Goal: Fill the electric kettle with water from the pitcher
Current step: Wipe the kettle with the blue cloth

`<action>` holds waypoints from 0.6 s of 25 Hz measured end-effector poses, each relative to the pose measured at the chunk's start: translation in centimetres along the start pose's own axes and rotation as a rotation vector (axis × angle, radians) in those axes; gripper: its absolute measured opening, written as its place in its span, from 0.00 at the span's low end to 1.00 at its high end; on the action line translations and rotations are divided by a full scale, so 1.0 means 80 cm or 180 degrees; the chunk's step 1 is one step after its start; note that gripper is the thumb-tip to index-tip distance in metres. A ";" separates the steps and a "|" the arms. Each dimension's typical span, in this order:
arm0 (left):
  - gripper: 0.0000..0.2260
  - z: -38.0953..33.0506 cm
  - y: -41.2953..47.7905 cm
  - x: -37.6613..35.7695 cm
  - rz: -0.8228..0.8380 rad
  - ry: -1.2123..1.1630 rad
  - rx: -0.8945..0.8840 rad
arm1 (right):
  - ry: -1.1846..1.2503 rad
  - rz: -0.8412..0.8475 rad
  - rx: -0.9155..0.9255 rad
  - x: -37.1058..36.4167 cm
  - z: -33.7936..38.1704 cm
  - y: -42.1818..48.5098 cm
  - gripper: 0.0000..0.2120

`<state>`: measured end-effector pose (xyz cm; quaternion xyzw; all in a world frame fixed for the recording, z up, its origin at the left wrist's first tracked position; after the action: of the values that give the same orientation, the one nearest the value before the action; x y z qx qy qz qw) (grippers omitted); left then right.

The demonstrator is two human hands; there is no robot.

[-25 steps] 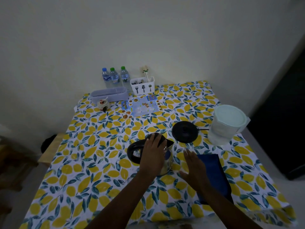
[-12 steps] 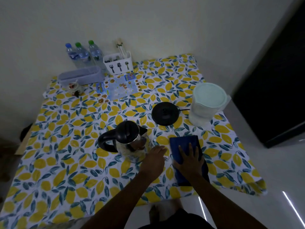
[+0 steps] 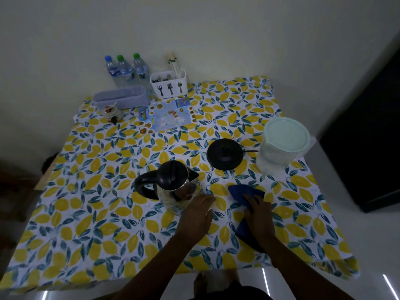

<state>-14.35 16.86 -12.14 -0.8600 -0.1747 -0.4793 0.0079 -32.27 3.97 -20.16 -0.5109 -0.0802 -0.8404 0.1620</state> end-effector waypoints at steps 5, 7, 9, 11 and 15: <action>0.13 0.007 0.007 0.073 -0.1192 0.0067 -0.0177 | 0.1674 -0.0508 0.0390 0.029 0.089 0.000 0.23; 0.13 0.022 0.012 0.109 -0.1613 0.0119 0.0067 | 0.1972 -0.0521 0.0551 0.045 0.132 0.012 0.23; 0.20 0.044 0.015 0.134 -0.1649 0.0375 0.0529 | 0.2047 -0.0462 0.0794 0.059 0.172 0.033 0.22; 0.30 0.065 0.017 0.147 -0.1219 0.0535 0.1100 | 0.1982 -0.0307 0.1115 0.068 0.215 0.054 0.21; 0.24 0.078 0.023 0.152 -0.1037 -0.0247 0.1279 | 0.1129 0.0684 0.1496 0.058 0.285 0.077 0.22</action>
<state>-2.84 19.83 -5.20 -0.8194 -0.4028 -0.3967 0.0946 -13.11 4.16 -5.65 -0.3105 -0.1883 -0.8530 0.3749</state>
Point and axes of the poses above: each hand's wrist, its own y-axis towards the middle knuckle, its own x-axis out of the back of the hand, z = x × y, the point moved 1 cm from there along y, towards the middle knuckle, and after that the axes turned 9 degrees about -z, right-handed, at the moved point
